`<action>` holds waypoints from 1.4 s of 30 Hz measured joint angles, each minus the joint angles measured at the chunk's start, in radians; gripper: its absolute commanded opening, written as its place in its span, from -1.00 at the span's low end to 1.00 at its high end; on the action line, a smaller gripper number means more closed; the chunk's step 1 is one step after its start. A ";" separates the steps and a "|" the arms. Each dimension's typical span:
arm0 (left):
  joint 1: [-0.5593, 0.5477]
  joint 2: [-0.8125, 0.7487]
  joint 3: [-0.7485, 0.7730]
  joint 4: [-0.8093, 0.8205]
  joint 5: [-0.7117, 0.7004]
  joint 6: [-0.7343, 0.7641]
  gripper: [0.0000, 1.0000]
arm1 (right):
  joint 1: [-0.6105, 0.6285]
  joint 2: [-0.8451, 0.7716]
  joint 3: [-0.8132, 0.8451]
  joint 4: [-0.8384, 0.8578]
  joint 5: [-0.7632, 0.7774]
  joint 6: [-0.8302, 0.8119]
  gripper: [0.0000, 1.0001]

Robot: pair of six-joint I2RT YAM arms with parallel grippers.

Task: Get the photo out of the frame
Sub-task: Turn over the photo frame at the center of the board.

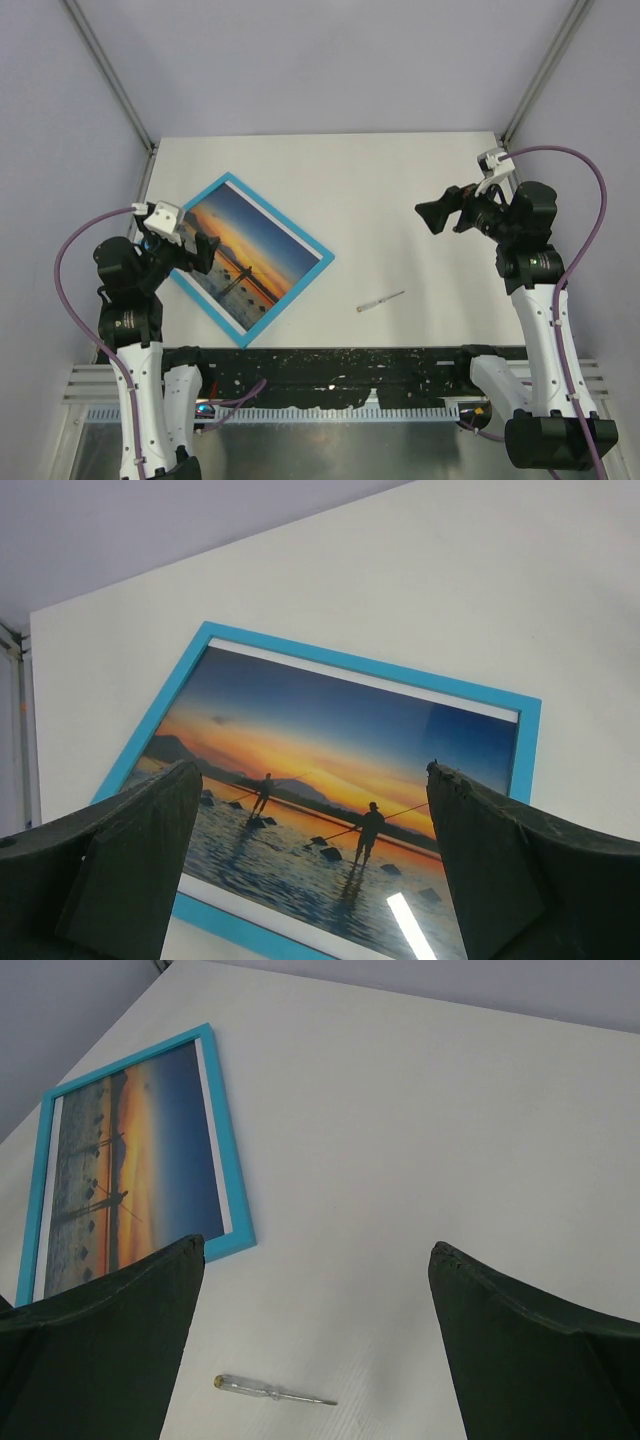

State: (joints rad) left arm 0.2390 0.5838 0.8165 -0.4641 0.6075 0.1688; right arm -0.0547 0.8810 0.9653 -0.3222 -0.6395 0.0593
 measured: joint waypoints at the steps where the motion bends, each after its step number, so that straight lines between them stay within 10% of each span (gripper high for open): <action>1: 0.000 0.000 0.000 -0.001 0.001 0.000 0.99 | 0.000 0.000 0.000 0.000 0.008 0.002 0.95; 22: 0.000 -0.016 0.017 -0.087 0.079 0.107 0.99 | 0.031 -0.006 -0.034 0.007 -0.175 -0.213 0.95; 34: -0.068 -0.074 -0.032 -0.230 -0.025 0.258 0.99 | 0.694 0.109 -0.146 -0.011 0.191 -0.649 0.96; 42: -0.068 -0.099 -0.126 -0.283 -0.112 0.294 0.99 | 0.893 0.320 -0.193 0.053 0.313 -0.912 0.83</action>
State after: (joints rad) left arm 0.1707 0.4850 0.6903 -0.7471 0.4953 0.4625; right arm 0.8379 1.2015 0.7719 -0.2695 -0.3264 -0.8524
